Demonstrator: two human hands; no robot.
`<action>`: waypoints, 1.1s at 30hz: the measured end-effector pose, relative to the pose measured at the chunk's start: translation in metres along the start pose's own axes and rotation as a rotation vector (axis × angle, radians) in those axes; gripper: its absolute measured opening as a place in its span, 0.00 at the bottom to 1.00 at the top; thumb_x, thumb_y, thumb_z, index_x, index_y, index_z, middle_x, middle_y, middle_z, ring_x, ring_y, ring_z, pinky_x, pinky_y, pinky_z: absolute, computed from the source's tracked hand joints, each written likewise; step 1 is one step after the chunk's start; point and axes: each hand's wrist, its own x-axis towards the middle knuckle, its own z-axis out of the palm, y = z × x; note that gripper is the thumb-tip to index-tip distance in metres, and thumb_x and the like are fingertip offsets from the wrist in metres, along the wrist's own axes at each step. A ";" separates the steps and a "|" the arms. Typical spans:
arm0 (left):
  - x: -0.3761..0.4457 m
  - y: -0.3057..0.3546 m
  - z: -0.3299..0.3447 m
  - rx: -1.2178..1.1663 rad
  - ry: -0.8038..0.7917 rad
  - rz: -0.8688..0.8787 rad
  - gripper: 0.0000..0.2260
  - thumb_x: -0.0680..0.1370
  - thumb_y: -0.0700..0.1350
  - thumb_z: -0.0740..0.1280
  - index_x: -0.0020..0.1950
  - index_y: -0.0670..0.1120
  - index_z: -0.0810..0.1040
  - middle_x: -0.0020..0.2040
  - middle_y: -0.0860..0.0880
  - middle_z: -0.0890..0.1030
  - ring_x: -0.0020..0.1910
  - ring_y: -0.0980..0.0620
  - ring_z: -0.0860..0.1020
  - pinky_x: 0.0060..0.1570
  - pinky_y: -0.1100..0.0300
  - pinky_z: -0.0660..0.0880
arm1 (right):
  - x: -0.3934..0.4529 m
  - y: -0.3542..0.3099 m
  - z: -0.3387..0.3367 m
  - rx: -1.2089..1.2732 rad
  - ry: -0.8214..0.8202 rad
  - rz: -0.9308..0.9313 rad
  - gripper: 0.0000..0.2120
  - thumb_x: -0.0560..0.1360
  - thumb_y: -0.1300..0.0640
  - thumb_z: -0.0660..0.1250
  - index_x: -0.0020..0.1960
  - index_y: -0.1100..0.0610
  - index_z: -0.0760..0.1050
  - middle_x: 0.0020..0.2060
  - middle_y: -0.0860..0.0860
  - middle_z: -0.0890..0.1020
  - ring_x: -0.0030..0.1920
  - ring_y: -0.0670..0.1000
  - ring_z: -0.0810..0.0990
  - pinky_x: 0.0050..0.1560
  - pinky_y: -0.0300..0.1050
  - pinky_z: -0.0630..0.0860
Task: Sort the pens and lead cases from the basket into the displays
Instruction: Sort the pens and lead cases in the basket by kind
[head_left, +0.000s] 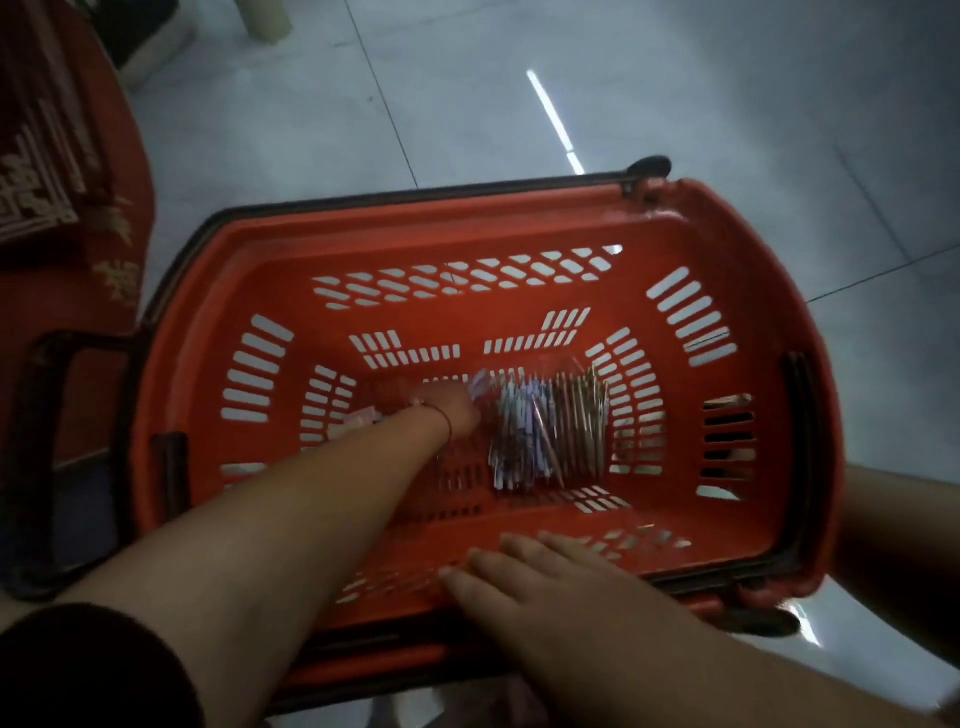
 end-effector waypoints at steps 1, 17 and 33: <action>-0.012 0.002 -0.012 -0.004 0.000 0.011 0.28 0.84 0.47 0.56 0.80 0.47 0.45 0.72 0.39 0.70 0.60 0.42 0.75 0.52 0.55 0.71 | 0.004 -0.002 0.008 -0.072 0.047 0.012 0.30 0.82 0.48 0.46 0.81 0.51 0.43 0.80 0.56 0.53 0.80 0.58 0.51 0.77 0.53 0.44; -0.280 0.008 -0.109 0.498 0.694 0.260 0.06 0.77 0.47 0.62 0.49 0.47 0.78 0.47 0.48 0.82 0.46 0.44 0.80 0.40 0.57 0.71 | -0.057 0.012 -0.011 0.101 0.503 0.270 0.50 0.64 0.38 0.77 0.78 0.46 0.56 0.71 0.46 0.72 0.68 0.47 0.73 0.68 0.45 0.71; -0.477 0.032 -0.149 0.719 1.157 0.223 0.32 0.73 0.62 0.68 0.73 0.50 0.64 0.57 0.49 0.76 0.54 0.48 0.75 0.48 0.57 0.68 | -0.134 -0.143 -0.090 0.421 0.798 0.084 0.07 0.78 0.57 0.66 0.43 0.58 0.77 0.29 0.52 0.79 0.28 0.47 0.78 0.34 0.40 0.78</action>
